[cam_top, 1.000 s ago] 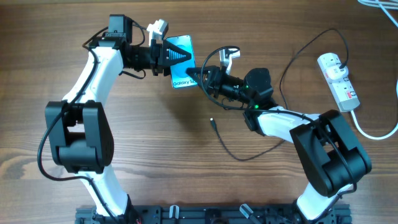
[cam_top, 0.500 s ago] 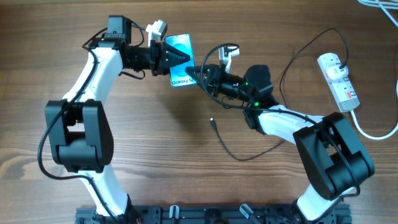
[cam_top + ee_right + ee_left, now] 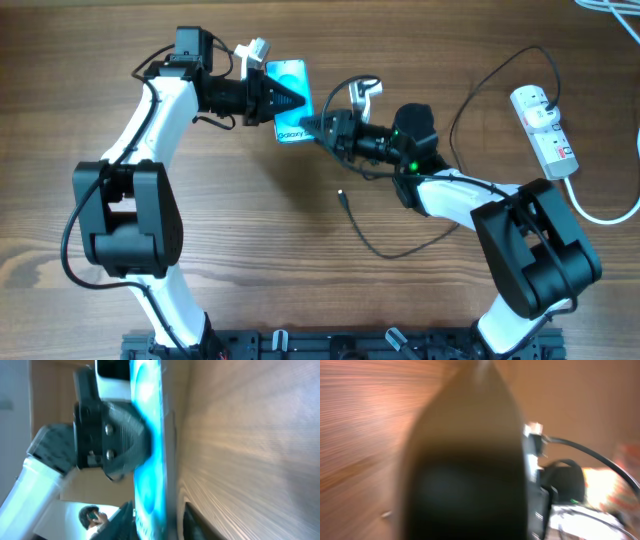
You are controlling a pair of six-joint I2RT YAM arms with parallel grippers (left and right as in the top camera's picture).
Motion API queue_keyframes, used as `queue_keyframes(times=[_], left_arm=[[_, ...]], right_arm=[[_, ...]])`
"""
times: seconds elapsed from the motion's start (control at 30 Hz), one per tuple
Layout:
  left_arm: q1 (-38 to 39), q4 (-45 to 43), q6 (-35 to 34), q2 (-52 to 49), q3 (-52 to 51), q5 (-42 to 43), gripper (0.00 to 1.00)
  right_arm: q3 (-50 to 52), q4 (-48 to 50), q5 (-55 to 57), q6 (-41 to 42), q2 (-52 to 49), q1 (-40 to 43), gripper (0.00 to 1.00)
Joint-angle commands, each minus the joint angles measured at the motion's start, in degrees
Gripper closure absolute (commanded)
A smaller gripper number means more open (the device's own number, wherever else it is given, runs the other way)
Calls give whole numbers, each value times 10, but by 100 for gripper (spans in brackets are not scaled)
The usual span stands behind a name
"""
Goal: Plug charger to phone and switch on socket
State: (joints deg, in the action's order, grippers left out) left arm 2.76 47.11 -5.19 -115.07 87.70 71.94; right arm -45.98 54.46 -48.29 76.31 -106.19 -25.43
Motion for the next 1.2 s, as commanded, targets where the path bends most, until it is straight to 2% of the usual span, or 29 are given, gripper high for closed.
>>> queue_keyframes(times=[0.0,0.07,0.2,0.27,0.5,0.67,0.8,0.87,1.03,1.17], left_arm=[[-7,49,17,19,11,-195,96],[-7,75,12,19,11,-270,96],[-7,111,-61,19,11,-422,96],[-7,123,-75,19,11,-444,96],[-7,141,-77,18,-5,-446,96],[-7,125,-77,18,-52,-446,96],[-7,118,-77,18,-72,-446,96],[-7,118,-77,18,-73,-446,96],[-7,104,-91,18,-73,-446,96],[-7,84,-132,18,-73,-446,96]], right_arm=[[9,-50,-48,-94,-15,-1,47],[9,-95,-51,-135,-15,-1,43],[9,-200,-52,-234,-15,-1,40],[9,-241,-52,-272,-15,-1,39],[9,-382,-34,-380,-15,-1,38],[9,-433,-16,-418,-8,-2,38],[5,-485,15,-449,37,-5,37],[-20,-586,63,-493,79,-5,36],[-150,-915,269,-618,156,-19,30],[-189,-1037,368,-644,160,-37,25]])
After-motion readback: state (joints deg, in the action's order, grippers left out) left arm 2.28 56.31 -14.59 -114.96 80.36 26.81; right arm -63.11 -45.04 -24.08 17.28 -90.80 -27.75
